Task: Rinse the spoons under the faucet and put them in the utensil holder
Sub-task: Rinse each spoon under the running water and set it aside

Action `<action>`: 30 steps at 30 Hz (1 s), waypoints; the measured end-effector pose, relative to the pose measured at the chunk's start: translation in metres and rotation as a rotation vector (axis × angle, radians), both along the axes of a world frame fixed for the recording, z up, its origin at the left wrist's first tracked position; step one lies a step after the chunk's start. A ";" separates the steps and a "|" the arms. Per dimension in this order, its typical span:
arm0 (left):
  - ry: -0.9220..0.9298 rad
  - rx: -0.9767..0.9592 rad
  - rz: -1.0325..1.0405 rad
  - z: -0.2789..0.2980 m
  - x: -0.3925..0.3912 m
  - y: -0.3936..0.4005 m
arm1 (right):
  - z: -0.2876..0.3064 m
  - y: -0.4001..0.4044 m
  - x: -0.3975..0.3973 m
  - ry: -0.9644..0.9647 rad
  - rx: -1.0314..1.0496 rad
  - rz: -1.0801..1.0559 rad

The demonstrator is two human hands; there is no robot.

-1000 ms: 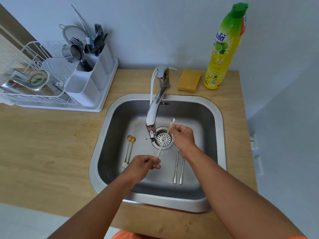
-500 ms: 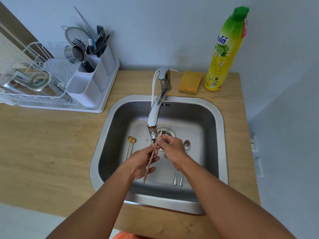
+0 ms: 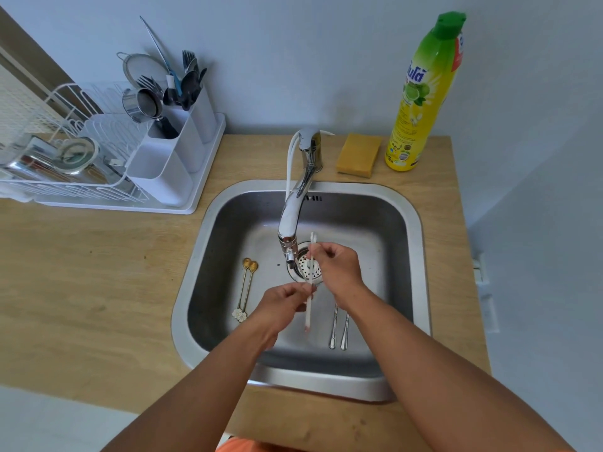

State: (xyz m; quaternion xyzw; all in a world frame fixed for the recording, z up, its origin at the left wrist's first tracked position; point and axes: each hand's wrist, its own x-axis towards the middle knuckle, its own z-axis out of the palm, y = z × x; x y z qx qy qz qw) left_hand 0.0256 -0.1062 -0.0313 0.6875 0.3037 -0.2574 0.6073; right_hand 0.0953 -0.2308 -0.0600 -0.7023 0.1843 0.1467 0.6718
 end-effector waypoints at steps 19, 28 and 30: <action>0.142 -0.059 -0.270 -0.007 -0.021 0.023 | 0.000 -0.011 -0.016 0.107 -0.012 0.062; 0.038 0.477 -0.320 -0.038 0.011 0.071 | -0.016 -0.046 -0.026 0.173 -0.784 -0.066; 0.018 0.560 -0.330 -0.039 0.017 0.076 | -0.019 -0.049 -0.028 0.195 -0.835 -0.050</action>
